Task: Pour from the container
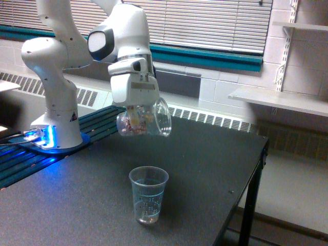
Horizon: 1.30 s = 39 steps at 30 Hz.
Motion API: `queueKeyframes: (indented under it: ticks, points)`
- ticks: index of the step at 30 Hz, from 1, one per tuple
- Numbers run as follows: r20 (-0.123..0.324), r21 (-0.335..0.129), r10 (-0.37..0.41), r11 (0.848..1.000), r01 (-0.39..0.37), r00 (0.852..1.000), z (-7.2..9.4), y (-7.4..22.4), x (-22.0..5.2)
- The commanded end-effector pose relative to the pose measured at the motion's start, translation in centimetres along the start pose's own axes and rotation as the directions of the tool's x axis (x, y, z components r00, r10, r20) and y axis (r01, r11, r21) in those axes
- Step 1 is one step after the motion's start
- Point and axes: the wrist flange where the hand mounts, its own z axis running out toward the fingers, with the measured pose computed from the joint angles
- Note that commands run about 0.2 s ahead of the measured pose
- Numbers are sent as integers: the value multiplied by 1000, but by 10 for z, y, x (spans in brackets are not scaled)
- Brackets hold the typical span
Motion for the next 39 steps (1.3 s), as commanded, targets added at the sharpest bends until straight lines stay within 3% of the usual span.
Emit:
queueKeyframes:
  ticks: [1, 23, 39]
  points:
    - [0, -24, 46, 999, -46, 999, 8, 8, 2]
    - [10, -151, 128, 981, -125, 992, 24, 46, -2]
    - [56, -215, 105, 972, -91, 993, 36, 48, -5]
